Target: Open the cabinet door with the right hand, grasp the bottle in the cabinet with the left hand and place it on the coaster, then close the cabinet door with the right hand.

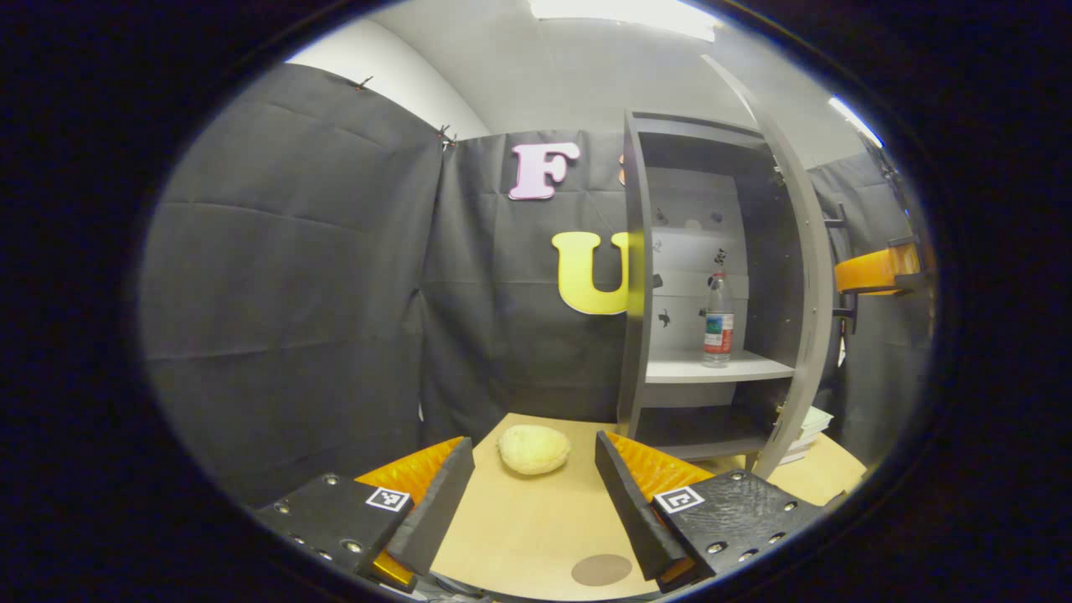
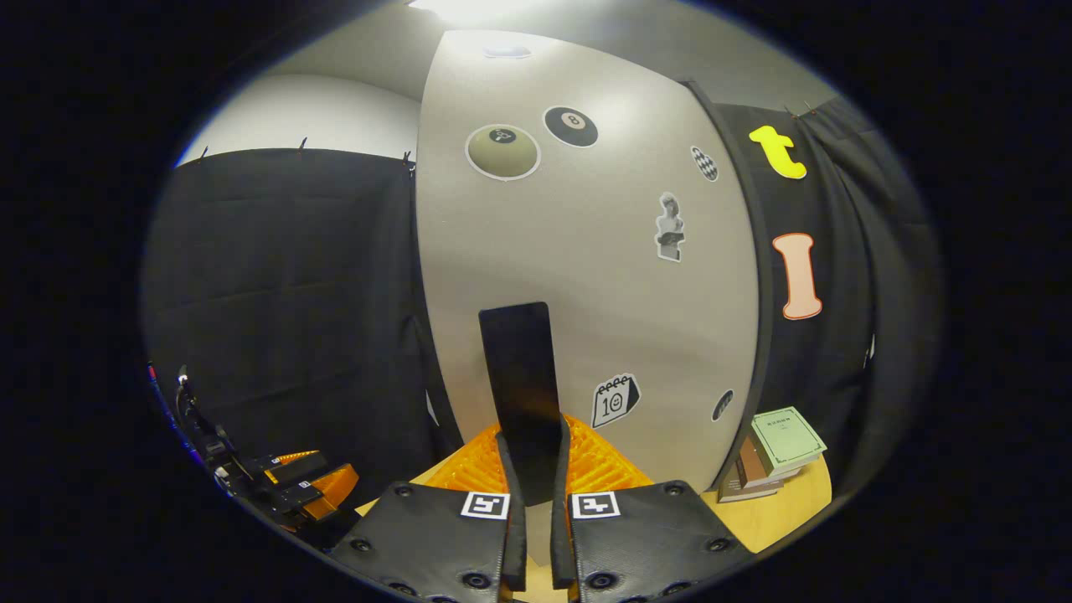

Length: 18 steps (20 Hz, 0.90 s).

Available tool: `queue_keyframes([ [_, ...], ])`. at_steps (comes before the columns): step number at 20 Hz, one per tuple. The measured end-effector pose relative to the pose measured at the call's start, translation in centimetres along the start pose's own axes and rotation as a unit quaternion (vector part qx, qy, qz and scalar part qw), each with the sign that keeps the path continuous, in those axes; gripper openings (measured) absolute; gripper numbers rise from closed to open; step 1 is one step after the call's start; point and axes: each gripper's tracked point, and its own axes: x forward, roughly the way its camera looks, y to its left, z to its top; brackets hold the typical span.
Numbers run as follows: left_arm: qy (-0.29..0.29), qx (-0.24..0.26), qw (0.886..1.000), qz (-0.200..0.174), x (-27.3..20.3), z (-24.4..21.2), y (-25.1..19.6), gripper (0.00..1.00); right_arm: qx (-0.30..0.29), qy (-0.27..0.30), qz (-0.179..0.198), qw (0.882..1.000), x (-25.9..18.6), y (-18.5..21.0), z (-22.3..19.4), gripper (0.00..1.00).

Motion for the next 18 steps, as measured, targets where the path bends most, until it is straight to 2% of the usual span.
queue_keyframes([
  [3,0.007,-0.012,1.0,-0.027,1.8,-0.5,-2.4,0.87,0.008,-0.001,-0.021,1.0,-1.1,-0.8,-0.1,0.13],
  [4,0.005,-0.01,0.999,-0.035,2.0,-0.3,-2.8,0.9,0.013,0.0,-0.028,1.0,-1.4,-1.2,-0.1,0.13],
  [9,0.01,0.003,0.997,-0.073,4.3,-0.6,-6.3,0.87,0.012,-0.006,-0.077,0.997,-2.7,-3.0,0.0,0.13],
  [13,0.021,-0.013,0.994,-0.102,5.4,-1.2,-9.2,0.87,0.006,-0.014,-0.123,0.992,-3.5,-5.2,0.2,0.12],
  [14,0.02,-0.013,0.994,-0.109,5.5,-1.1,-9.8,0.9,0.006,-0.017,-0.133,0.991,-3.7,-5.6,0.3,0.16],
  [15,0.019,-0.011,0.993,-0.114,5.6,-1.1,-10.3,0.9,0.004,-0.02,-0.144,0.989,-3.9,-6.2,0.3,0.07],
  [16,0.019,-0.008,0.993,-0.119,5.7,-1.2,-10.6,0.9,0.005,-0.021,-0.156,0.988,-4.1,-6.6,0.3,0.11],
  [18,0.021,0.0,0.992,-0.126,6.1,-1.4,-11.3,0.9,0.003,-0.023,-0.189,0.982,-4.7,-7.7,0.2,0.11],
])
